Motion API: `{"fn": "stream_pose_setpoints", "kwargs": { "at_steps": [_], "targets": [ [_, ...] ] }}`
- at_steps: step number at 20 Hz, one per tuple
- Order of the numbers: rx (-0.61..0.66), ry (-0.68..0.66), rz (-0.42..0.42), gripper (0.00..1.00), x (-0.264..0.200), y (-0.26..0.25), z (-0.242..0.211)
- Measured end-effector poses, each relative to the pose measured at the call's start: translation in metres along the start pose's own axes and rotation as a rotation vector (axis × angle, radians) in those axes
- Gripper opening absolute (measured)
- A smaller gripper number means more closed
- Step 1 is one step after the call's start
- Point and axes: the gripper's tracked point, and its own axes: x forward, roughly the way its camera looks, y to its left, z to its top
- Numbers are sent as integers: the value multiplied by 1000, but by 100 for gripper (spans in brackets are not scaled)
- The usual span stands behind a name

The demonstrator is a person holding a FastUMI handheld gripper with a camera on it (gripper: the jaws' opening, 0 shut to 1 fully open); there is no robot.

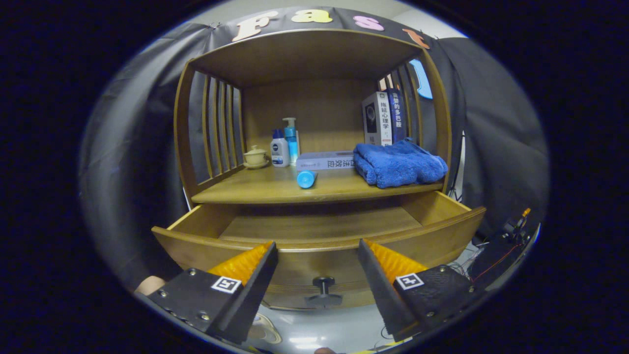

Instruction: Pull open the drawer, take out the items inside it, and place them on the countertop above the cabinet.

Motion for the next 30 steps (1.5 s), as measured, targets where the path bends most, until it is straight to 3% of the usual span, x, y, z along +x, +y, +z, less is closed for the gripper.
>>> {"fn": "stream_pose_setpoints", "kwargs": {
  "at_steps": [23,30],
  "targets": [
    [11,5,10,99,10,0,8],
    [41,-8,-9,99,54,8,20]
  ]
}}
